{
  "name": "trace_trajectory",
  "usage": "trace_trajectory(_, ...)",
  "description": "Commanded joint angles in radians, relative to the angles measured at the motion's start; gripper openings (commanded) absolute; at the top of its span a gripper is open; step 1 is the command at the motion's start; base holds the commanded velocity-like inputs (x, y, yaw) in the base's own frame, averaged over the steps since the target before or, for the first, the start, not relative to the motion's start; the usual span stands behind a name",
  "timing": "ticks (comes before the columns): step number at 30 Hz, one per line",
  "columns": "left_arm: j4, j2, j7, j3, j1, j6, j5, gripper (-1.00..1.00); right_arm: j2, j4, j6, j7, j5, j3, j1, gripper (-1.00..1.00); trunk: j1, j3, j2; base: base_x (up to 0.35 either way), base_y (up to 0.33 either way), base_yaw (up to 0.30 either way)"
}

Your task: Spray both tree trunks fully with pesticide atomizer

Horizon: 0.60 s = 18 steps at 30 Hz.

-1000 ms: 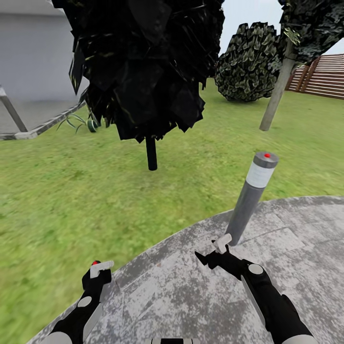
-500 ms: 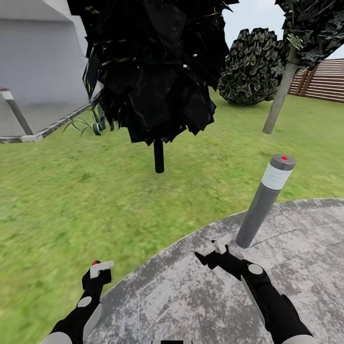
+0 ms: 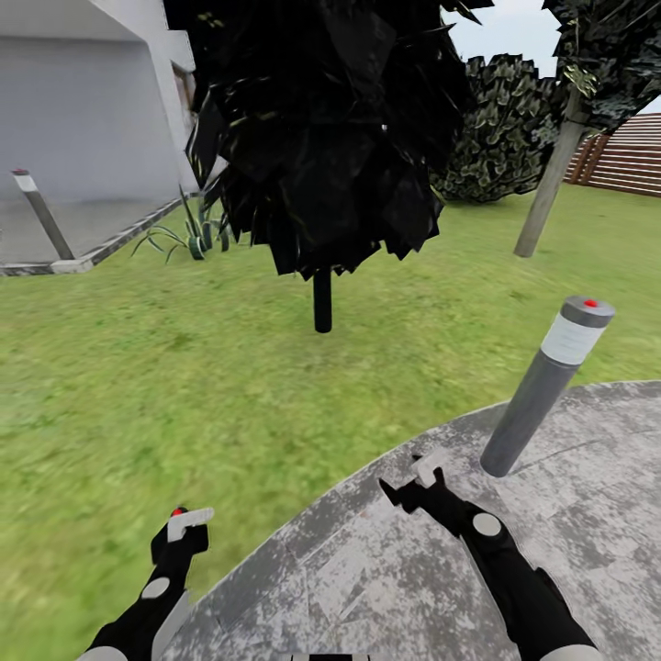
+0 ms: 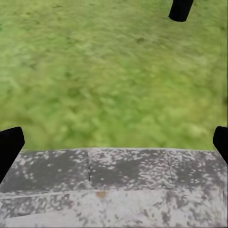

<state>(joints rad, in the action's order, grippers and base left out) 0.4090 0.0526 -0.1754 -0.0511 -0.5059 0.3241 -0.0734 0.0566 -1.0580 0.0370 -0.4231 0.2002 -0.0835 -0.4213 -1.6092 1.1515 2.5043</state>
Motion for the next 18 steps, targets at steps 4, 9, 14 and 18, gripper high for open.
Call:
trace_trajectory(4,0.003,0.001,-0.001,0.002,0.040,0.005,-0.006,-1.00,0.001,0.049,-0.035,0.100,0.008,-0.001,0.024,1.00,0.000,0.001,0.000,0.000,0.305,0.000)
trace_trajectory(9,0.004,-0.001,-0.004,0.007,0.057,0.004,-0.004,-1.00,-0.001,0.195,-0.252,0.188,0.004,0.000,0.088,1.00,0.000,0.001,0.000,0.001,0.305,0.000)
trace_trajectory(14,-0.002,-0.008,-0.004,0.011,0.060,0.003,0.000,-1.00,-0.006,0.383,-0.474,0.335,0.001,0.001,0.119,1.00,0.000,0.001,0.000,0.014,0.213,0.000)
trace_trajectory(18,-0.005,-0.011,-0.004,0.011,0.061,0.002,0.002,-1.00,-0.010,0.507,-0.627,0.399,0.002,0.001,0.126,1.00,0.000,0.001,0.000,0.003,0.043,0.000)
